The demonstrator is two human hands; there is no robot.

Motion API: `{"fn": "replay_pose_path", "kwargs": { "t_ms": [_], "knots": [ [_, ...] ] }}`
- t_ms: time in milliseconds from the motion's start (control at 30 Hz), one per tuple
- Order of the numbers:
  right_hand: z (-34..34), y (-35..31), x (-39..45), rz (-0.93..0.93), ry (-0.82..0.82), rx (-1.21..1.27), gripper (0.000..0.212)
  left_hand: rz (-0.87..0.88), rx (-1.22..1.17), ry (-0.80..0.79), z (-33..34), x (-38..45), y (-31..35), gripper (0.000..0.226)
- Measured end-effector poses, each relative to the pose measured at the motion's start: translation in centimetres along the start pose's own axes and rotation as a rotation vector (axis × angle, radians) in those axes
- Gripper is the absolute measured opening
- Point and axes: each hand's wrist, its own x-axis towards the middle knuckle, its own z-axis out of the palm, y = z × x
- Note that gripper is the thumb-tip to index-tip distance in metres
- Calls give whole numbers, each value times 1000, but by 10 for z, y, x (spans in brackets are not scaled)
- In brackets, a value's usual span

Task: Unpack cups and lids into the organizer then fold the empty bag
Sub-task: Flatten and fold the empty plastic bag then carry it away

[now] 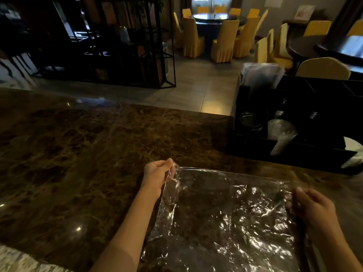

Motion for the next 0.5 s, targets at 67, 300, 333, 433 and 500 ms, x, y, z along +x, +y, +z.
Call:
{"fn": "replay_pose_path", "kwargs": {
  "t_ms": [67,300,333,433,500],
  "knots": [
    [-1,-2,1,4,18,23,26,83,84,41,4,-3,-2,26],
    [-3,5,7,39,28,-18,29,146,113,58,11,-9,-4,30],
    [-5,6,7,43,24,-28,29,134,112,12,9,-9,-4,29],
    [-15,12,12,90,51,-23,29,210,205,46,5,-9,-5,21],
    [-19,17,18,100,52,-48,30,248,279,84,7,-7,-4,22]
  ]
}}
